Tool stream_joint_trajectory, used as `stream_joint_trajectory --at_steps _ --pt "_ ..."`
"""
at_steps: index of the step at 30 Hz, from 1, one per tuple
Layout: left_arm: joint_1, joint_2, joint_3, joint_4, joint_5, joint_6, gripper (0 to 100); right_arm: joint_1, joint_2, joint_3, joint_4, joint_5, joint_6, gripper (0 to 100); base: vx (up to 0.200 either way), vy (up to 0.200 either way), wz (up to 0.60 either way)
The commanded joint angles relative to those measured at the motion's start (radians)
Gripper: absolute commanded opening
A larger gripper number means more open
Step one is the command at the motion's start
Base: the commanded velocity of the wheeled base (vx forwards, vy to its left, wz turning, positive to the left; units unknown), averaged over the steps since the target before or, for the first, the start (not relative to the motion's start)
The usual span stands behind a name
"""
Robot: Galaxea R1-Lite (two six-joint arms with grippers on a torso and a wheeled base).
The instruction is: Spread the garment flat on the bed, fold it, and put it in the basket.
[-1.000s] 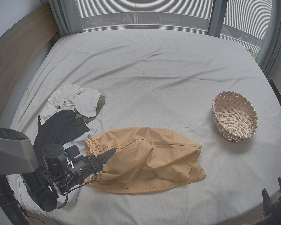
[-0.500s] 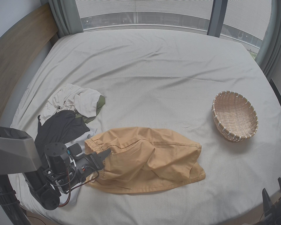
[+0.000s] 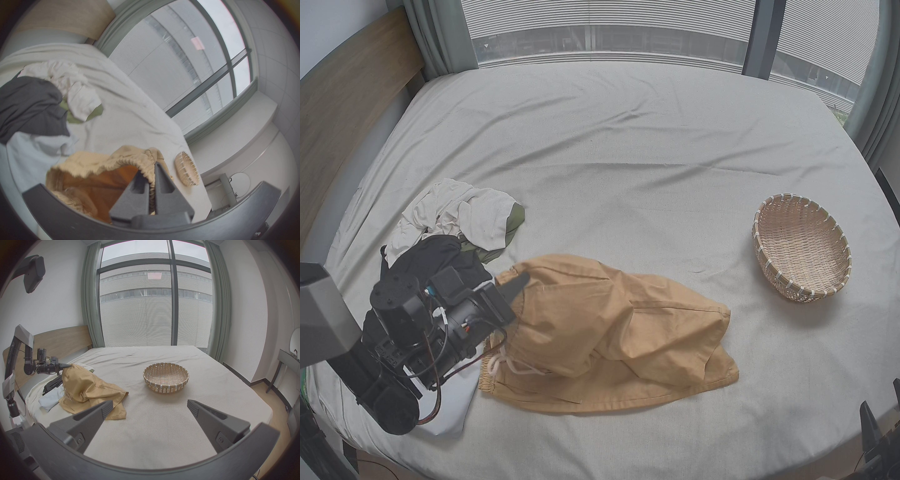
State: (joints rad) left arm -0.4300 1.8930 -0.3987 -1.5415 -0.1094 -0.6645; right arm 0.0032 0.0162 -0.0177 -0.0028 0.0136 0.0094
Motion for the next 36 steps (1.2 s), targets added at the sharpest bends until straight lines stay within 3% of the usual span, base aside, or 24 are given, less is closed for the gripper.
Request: stream_joint_trajectory --at_steps 1,9,13,16,20,24,25,26,28,33,36 --pt "0.014 -0.083 -0.049 0.0 -0.001 -0.001 0 -0.002 -0.01 0.018 -0.002 0.002 0.0 100 0.0 0.0 0.0" --pt "0.03 -0.089 -0.046 0.0 -0.003 0.005 0 -0.003 -0.01 0.018 -0.008 0.002 -0.002 100 0.0 0.0 0.0" --pt "0.027 -0.086 -0.028 0.0 -0.001 0.016 0 -0.003 -0.009 -0.025 -0.112 0.002 0.008 100 0.0 0.0 0.0" --pt "0.022 -0.083 -0.025 0.0 -0.004 0.019 0 -0.011 0.007 -0.096 -0.069 0.012 0.009 100 0.0 0.0 0.0" --pt "0.011 -0.083 -0.022 0.0 -0.004 0.025 0 0.009 0.057 -0.13 0.029 0.083 0.031 100 0.0 0.0 0.0" --pt "0.011 -0.072 -0.025 0.0 -0.004 0.025 0 0.046 0.151 -0.154 0.043 0.224 0.158 100 0.0 0.0 0.0" --pt "0.011 -0.064 -0.031 0.0 -0.004 0.025 0 0.058 0.242 -0.189 0.032 0.292 0.268 100 0.0 0.0 0.0" --pt "0.013 -0.063 -0.032 0.0 -0.004 0.025 0 0.061 0.312 -0.22 0.024 0.318 0.339 100 0.0 0.0 0.0" --pt "0.016 -0.064 -0.04 0.0 -0.004 0.025 0 0.069 0.409 -0.254 -0.02 0.341 0.402 100 0.0 0.0 0.0" --pt "0.016 -0.066 -0.045 0.0 -0.004 0.023 0 0.113 0.697 -0.255 -0.238 0.437 0.469 100 0.0 0.0 0.0" --pt "0.016 -0.064 -0.046 0.0 -0.003 0.023 0 0.116 0.851 -0.257 -0.326 0.45 0.488 100 0.0 0.0 0.0"
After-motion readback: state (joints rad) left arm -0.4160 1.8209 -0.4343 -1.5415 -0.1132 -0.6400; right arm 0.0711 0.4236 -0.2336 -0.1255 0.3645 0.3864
